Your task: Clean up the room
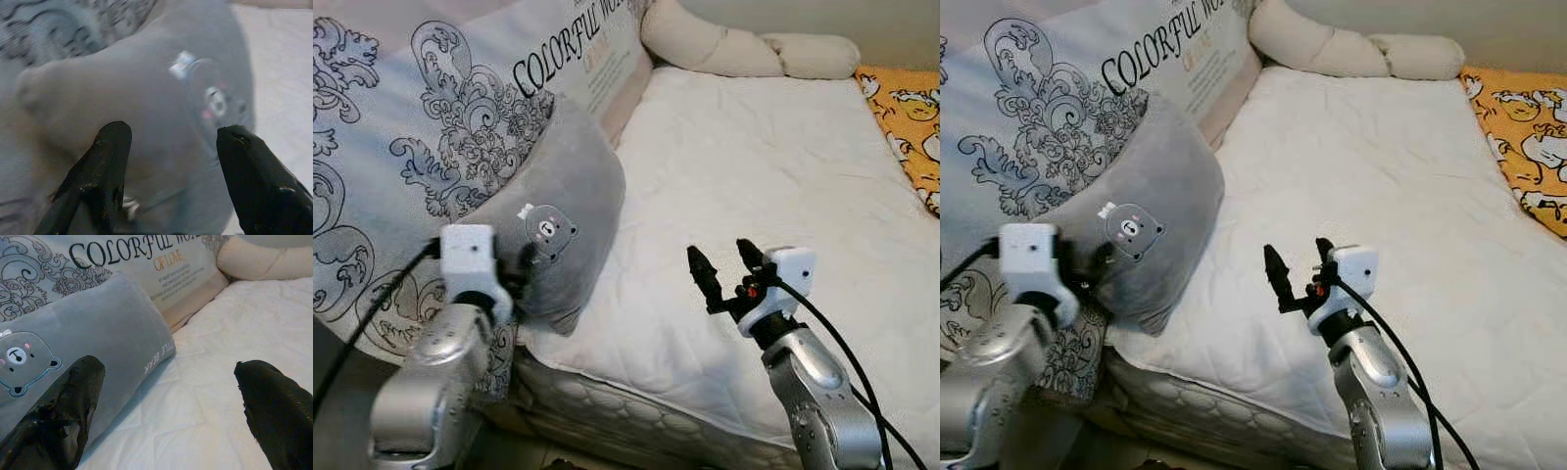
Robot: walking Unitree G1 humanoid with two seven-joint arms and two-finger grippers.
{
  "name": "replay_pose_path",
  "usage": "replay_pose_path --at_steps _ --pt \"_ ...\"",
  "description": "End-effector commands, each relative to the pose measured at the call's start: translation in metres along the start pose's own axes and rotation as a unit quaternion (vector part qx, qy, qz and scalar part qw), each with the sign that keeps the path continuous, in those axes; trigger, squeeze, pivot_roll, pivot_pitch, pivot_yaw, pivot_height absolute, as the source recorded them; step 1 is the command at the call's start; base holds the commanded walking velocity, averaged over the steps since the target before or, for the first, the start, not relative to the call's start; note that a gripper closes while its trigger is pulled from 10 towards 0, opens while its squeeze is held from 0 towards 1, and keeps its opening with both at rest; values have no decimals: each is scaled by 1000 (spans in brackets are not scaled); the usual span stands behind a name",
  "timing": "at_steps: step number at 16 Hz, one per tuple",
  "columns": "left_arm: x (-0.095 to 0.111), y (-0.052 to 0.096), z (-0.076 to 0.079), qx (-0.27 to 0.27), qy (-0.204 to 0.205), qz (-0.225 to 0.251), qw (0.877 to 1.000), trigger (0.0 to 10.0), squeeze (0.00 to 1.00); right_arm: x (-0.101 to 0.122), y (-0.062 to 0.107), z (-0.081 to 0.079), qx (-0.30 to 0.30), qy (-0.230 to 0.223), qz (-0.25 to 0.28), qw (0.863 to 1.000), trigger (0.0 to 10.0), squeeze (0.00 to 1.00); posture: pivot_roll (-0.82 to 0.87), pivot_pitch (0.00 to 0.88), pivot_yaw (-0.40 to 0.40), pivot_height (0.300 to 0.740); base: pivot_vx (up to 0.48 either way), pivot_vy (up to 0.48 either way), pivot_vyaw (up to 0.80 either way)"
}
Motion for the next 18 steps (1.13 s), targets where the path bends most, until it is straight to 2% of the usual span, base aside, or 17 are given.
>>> replay_pose_path --at_steps 1,4,6,8,9,11,13,14,16,17,18 --pt "7 3 -2 0 8 15 1000 10000 0 5 -1 -1 -4 -1 6 1000 10000 0 -59 0 33 740 0 0 -800" --pt "12 9 0 -7 3 44 999 10000 0 6 0 1 -13 14 10 1000 10000 0 -61 0 35 740 0 0 -800" --pt "13 13 5 -17 5 51 999 10000 0 8 -1 6 -26 11 10 1000 10000 0 -62 3 32 740 0 0 0" --pt "7 12 7 -16 14 34 999 10000 0 4 0 14 -51 16 -12 998 10000 0 -63 6 29 740 0 -358 0" --pt "2 13 11 -30 19 21 999 10000 0 2 0 20 -60 35 -23 997 10000 0 -60 6 21 740 0 -446 0" --pt "2 13 9 -16 -13 30 999 10000 0 5 0 23 -68 39 -21 997 10000 0 -58 2 13 740 0 -339 0" --pt "-1 13 8 -8 -18 30 999 10000 0 5 -1 23 -59 50 -27 997 10000 0 -65 0 9 740 0 -319 0" --pt "-2 13 7 -6 -24 31 999 10000 0 4 -1 21 -52 37 -29 998 10000 0 -67 0 10 740 0 -319 0" --pt "-10 12 0 18 -38 22 999 10000 0 10 -2 25 -77 39 -16 996 10000 0 -81 1 16 740 0 -403 0" --pt "-11 11 0 19 -38 20 999 10000 0 14 -2 29 -96 64 -2 993 10000 0 -88 6 20 740 0 -428 0" --pt "-12 11 1 21 -42 19 999 10000 0 12 -3 31 -98 73 -11 992 10000 0 -81 7 20 740 0 -428 0"
Point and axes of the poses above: a point about 5 cm out from each wrist's last joint towards the gripper, its own y axis pointing back from the gripper into the wrist, its own x axis along the axis of the wrist's last joint, z = x × y, the point moved 5 cm from there along -y, pointing out of the wrist towards the gripper, and after that the axes turned 7 degrees about -y, right-handed, at the moved point
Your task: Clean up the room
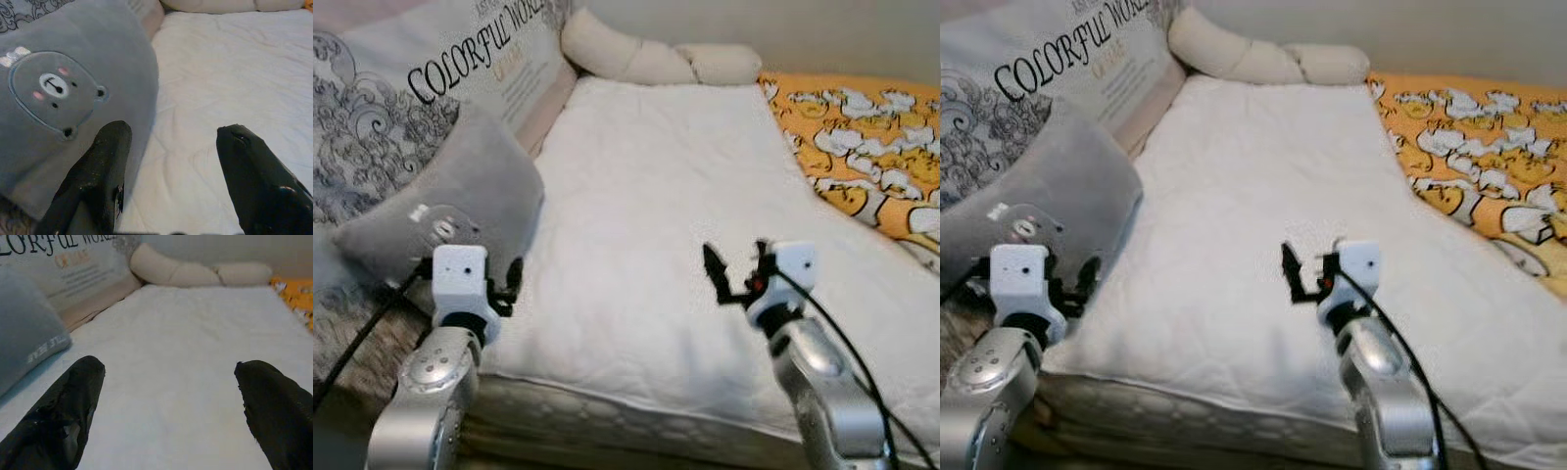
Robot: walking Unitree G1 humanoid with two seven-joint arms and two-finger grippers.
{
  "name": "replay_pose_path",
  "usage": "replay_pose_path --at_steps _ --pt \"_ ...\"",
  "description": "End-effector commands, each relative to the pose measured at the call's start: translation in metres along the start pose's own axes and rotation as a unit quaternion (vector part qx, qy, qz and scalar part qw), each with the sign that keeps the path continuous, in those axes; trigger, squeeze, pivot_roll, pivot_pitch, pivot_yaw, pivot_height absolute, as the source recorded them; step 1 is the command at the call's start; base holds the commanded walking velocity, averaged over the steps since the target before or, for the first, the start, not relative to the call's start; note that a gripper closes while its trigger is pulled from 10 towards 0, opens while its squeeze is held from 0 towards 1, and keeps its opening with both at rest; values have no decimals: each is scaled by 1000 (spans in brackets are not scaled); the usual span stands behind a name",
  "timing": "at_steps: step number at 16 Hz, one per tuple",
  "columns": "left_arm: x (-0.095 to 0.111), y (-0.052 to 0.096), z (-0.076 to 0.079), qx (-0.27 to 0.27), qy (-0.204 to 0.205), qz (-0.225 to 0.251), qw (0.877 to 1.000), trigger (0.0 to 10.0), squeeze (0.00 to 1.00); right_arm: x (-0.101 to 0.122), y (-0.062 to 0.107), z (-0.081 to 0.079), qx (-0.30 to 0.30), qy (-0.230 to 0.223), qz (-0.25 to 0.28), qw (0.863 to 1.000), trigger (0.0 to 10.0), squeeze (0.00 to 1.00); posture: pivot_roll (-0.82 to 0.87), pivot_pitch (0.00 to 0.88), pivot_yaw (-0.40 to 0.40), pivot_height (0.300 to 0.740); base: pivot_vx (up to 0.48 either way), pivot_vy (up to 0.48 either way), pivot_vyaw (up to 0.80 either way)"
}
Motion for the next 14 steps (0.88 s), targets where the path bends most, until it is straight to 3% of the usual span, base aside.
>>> replay_pose_path --at_steps 1,5,10,14 --pt "1 -2 6 -8 -8 2 1000 10000 0 -6 3 11 -16 10 -22 1000 10000 0 -75 9 16 740 0 -428 0" --pt "-6 0 3 -6 -34 0 999 10000 0 -16 4 16 -32 16 -40 999 10000 0 -73 3 6 740 0 -424 0" --pt "-9 -3 10 -20 -58 2 998 10000 0 -22 1 24 -57 16 -58 997 10000 0 -63 0 2 740 0 -421 0" --pt "-11 -7 9 -18 -55 2 998 10000 0 -23 0 25 -58 30 -62 996 10000 0 -81 0 11 740 0 -423 0"
Point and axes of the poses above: a point about 5 cm out from each wrist's last joint towards the gripper, its own y axis pointing back from the gripper into the wrist, its own x axis along the axis of the wrist's last joint, z = x × y, the point moved 5 cm from there along -y, pointing out of the wrist towards the gripper, and after that the axes turned 7 degrees about -y, right-handed, at the moved point
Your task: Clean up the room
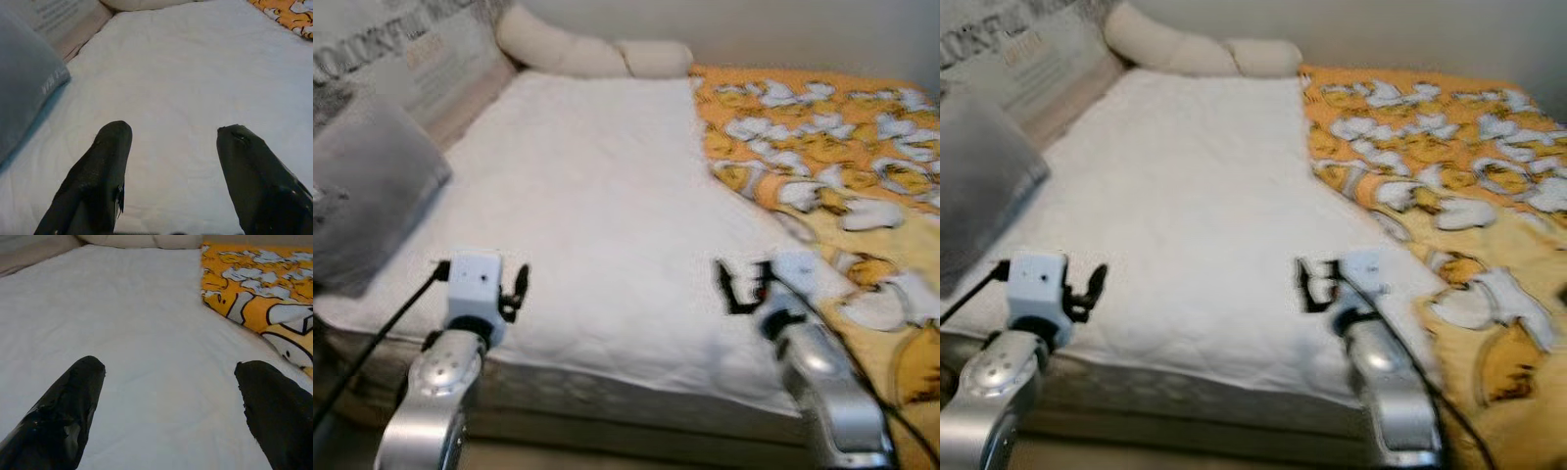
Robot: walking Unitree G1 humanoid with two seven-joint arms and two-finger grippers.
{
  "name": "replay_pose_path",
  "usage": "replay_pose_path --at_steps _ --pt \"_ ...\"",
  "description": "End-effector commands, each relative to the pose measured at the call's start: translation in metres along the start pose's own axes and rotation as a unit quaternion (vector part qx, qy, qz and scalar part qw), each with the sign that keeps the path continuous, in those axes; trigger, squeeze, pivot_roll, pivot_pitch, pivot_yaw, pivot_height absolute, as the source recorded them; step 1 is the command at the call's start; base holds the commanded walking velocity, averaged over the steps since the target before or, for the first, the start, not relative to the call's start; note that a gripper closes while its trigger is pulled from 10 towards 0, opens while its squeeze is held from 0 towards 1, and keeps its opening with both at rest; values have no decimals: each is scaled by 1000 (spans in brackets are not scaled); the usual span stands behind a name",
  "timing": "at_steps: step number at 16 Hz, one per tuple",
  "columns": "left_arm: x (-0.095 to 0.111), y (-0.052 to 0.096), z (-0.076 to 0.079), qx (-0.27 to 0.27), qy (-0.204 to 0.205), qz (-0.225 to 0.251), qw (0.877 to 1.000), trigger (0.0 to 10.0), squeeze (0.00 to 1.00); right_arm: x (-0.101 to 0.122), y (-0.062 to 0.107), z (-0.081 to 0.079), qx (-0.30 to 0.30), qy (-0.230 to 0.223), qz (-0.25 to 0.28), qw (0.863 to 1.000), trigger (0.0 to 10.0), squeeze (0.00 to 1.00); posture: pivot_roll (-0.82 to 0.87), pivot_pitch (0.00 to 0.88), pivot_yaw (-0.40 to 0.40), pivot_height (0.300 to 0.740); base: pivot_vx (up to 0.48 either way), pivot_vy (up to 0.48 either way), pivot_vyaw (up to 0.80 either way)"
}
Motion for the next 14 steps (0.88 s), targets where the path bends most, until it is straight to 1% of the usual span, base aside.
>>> replay_pose_path --at_steps 1,3,5,7,9,11,14 --pt "2 -2 3 -2 -1 6 1000 10000 0 6 0 10 -14 11 7 1000 10000 0 -82 0 14 740 0 -424 0" --pt "3 -4 6 -5 0 7 1000 10000 0 7 -1 15 -21 15 10 1000 10000 0 -74 0 15 740 0 -420 0" --pt "-1 -3 1 6 5 -1 1000 10000 0 2 0 16 -26 14 5 1000 10000 0 -72 0 10 740 0 -414 0" --pt "-4 -2 2 -1 1 -3 1000 10000 0 -1 2 20 -41 -9 1 999 10000 0 -86 0 17 740 0 -356 0" --pt "-6 -2 4 -5 2 -5 1000 10000 0 0 2 21 -39 -6 3 999 10000 0 -100 0 28 740 0 -321 0" --pt "0 -6 10 -11 0 2 1000 10000 0 7 0 23 -15 -28 8 999 10000 0 -77 0 15 740 0 -322 0" --pt "1 -4 4 0 2 5 1000 10000 0 5 0 26 -18 -25 7 1000 10000 0 -81 0 16 740 0 -322 0"
Point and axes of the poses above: a point about 5 cm out from each wrist's last joint towards the gripper, its own y axis pointing back from the gripper into the wrist, its own x axis along the axis of the wrist's last joint, z = x × y, the point moved 5 cm from there along -y, pointing out of the wrist towards the gripper, and after that the axes turned 7 degrees about -y, right-handed, at the moved point
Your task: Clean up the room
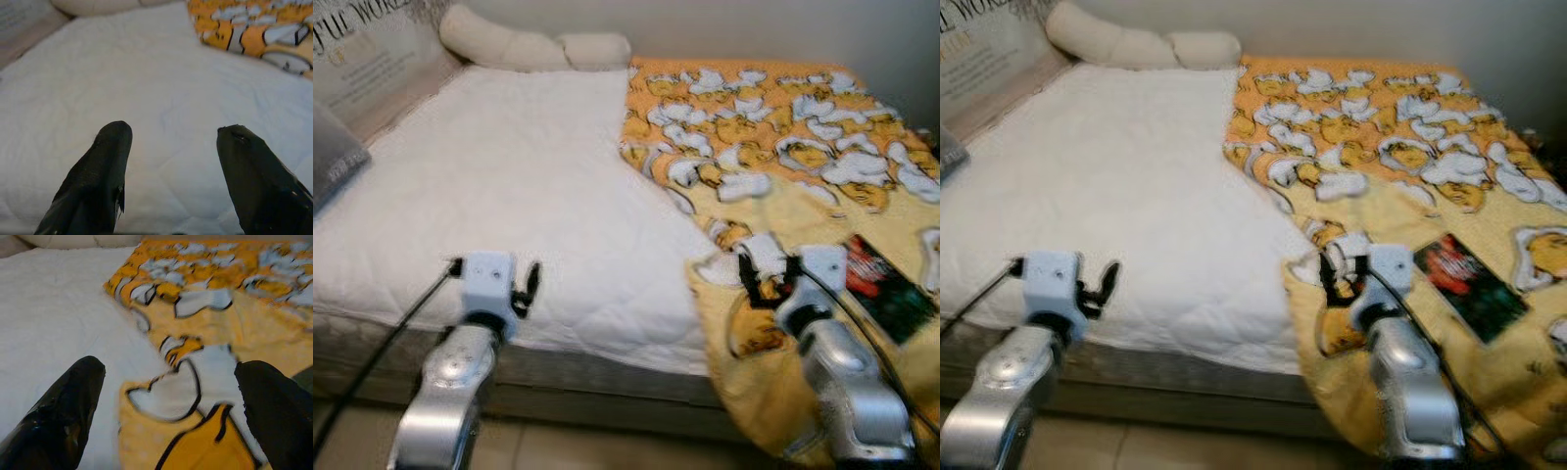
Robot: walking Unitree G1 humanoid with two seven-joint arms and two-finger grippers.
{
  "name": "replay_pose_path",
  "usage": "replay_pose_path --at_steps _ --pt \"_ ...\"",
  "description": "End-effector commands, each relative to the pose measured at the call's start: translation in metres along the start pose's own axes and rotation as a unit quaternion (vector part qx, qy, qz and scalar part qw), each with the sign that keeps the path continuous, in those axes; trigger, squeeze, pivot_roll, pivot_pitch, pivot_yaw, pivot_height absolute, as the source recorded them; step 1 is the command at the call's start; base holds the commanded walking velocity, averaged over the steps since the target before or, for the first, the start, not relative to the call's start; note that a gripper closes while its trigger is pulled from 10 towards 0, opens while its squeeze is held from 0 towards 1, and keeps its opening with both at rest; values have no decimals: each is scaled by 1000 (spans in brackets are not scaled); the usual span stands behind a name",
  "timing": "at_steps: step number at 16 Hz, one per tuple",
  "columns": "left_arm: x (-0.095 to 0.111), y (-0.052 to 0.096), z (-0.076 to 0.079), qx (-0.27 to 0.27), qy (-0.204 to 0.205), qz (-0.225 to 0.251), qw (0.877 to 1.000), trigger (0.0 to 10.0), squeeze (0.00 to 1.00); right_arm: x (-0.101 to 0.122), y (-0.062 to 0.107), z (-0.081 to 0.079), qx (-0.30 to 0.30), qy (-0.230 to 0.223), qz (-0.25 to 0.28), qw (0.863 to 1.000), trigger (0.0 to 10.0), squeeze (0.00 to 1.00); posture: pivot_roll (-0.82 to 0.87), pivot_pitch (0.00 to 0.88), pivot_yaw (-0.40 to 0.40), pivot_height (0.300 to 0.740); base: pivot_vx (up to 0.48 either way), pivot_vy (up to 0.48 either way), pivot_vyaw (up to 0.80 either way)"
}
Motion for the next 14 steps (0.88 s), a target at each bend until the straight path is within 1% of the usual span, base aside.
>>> replay_pose_path --at_steps 1,2,4,6,7,9,12,14 --pt "1 0 -1 2 -3 3 1000 10000 0 4 -1 2 6 9 4 1000 10000 0 -81 0 16 740 0 -322 0" --pt "1 0 -2 1 -4 3 1000 10000 0 4 -1 0 10 14 3 1000 10000 0 -82 0 19 740 0 -326 0" --pt "4 -2 -1 0 -7 5 1000 10000 0 5 -2 -5 27 15 2 1000 10000 0 -74 0 17 740 0 -332 800" --pt "7 -2 0 0 -7 9 1000 10000 0 5 -3 -5 28 12 2 1000 10000 0 -70 0 12 740 0 -339 800" --pt "6 -2 -2 3 -16 8 1000 10000 0 3 -3 -4 25 11 1 1000 10000 0 -69 0 12 740 0 -337 800" --pt "3 -2 -3 2 -12 5 1000 10000 0 3 -4 -6 25 8 2 1000 10000 0 -82 0 24 740 0 -337 800" --pt "0 -4 0 -10 -26 2 1000 10000 0 7 -5 -8 28 7 7 1000 10000 0 -90 0 27 740 0 -339 0" --pt "-2 -3 0 -11 -26 0 1000 10000 0 5 -5 -9 30 10 5 999 10000 0 -96 0 28 740 0 -339 0"
Point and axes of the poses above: a point about 5 cm out from each wrist's last joint towards the gripper, its own y axis pointing back from the gripper into the wrist, its own x axis along the axis of the wrist's last joint, z = x × y, the point moved 5 cm from there along -y, pointing out of the wrist towards the gripper, and after that the axes turned 7 degrees about -y, right-handed, at the moved point
